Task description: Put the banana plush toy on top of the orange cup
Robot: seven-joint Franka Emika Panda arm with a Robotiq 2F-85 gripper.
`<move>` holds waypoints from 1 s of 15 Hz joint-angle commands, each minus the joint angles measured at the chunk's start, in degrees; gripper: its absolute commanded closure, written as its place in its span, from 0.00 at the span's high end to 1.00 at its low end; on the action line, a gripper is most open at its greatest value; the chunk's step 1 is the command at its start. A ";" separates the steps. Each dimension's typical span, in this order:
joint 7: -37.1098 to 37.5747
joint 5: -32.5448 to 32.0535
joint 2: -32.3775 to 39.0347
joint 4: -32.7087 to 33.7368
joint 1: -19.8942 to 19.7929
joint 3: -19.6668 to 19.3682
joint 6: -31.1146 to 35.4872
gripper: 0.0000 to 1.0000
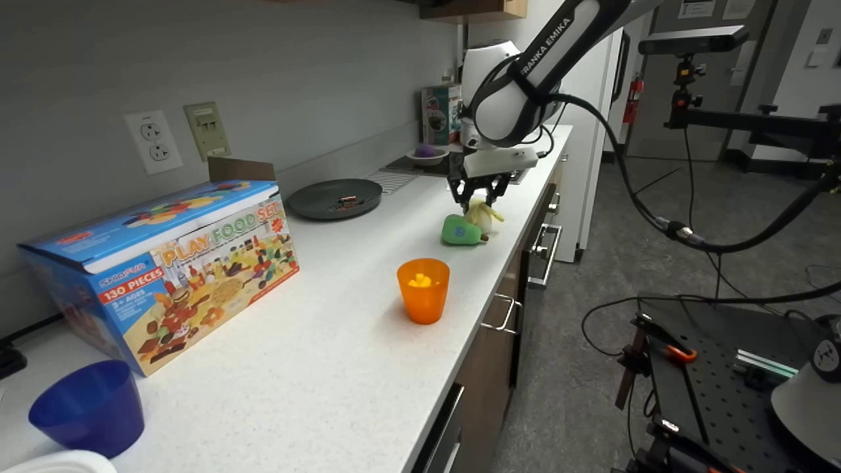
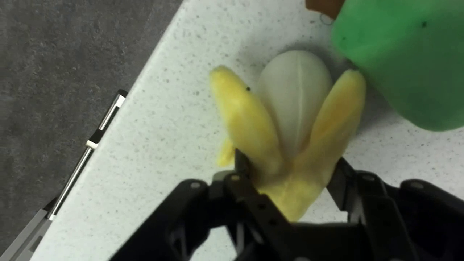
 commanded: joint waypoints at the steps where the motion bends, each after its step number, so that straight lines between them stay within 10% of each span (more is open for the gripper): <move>1: -0.12 1.33 -1.61 -0.19 1.03 -1.60 0.12 0.22; 4: -1.27 1.16 -4.63 -1.28 1.01 -1.55 -0.07 0.02; 15: -19.23 8.00 -24.13 -12.18 2.31 5.41 -1.65 0.03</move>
